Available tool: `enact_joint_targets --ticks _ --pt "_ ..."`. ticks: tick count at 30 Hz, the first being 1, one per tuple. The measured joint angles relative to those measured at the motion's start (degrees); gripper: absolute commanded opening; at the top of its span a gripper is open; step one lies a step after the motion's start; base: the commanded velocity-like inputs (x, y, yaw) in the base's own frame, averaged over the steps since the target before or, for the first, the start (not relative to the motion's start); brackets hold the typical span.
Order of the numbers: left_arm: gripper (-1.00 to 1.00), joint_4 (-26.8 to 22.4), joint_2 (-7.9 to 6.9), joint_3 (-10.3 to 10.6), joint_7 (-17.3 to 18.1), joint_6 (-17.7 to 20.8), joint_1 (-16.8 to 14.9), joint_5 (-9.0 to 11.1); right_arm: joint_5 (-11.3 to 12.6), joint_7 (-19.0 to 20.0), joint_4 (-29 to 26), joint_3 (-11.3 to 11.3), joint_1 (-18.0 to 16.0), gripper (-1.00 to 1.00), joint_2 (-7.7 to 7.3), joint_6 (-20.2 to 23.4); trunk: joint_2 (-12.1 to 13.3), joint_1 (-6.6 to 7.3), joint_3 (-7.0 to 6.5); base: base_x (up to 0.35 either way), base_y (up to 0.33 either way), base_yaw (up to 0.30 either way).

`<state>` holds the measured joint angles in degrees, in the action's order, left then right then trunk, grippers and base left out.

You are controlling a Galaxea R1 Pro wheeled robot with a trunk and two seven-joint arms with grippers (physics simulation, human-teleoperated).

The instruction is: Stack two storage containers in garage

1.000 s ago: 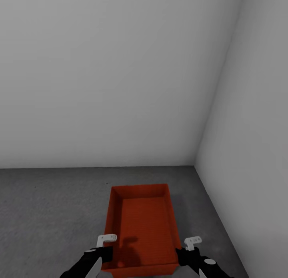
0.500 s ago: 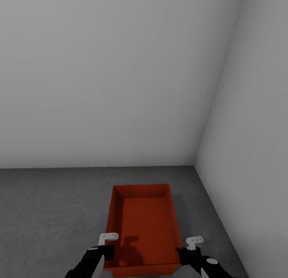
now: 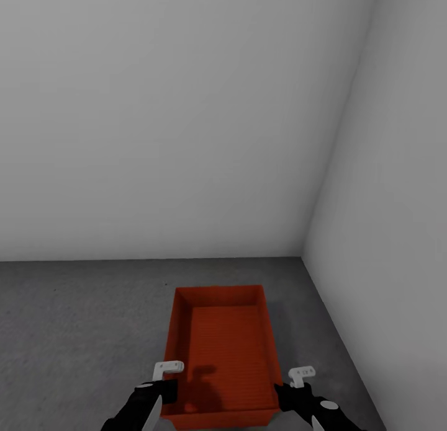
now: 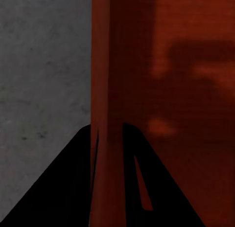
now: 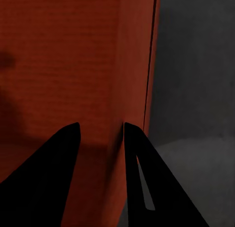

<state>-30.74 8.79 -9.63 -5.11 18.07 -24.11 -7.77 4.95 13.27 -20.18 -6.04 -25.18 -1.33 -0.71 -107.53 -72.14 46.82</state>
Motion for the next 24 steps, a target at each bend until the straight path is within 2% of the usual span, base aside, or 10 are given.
enact_joint_targets --ticks 1,2,3,24 --pt "-1.00 0.01 -0.01 0.00 0.01 0.00 0.00 0.00 -0.01 0.00 0.01 0.01 0.00 -1.00 0.01 0.00 0.00 0.00 0.00 0.000 0.000 0.000" --pt "1.00 0.02 0.00 0.01 -0.01 -0.01 0.00 0.02 -0.01 0.00 0.01 0.01 0.00 1.00 0.01 0.00 0.00 0.00 0.00 0.000 0.000 0.000" --pt "1.00 -0.88 0.50 -0.92 0.44 -1.59 -0.04 0.43 -0.32 0.49 0.19 0.09 0.08 1.00 0.53 0.06 0.00 0.00 0.01 0.000 0.000 0.000" --pt "1.00 -0.88 0.60 -0.90 0.58 -1.67 -0.04 0.80 -0.18 0.60 0.17 -0.02 0.07 1.00 0.61 0.07 0.00 0.00 0.01 0.000 0.000 0.000"
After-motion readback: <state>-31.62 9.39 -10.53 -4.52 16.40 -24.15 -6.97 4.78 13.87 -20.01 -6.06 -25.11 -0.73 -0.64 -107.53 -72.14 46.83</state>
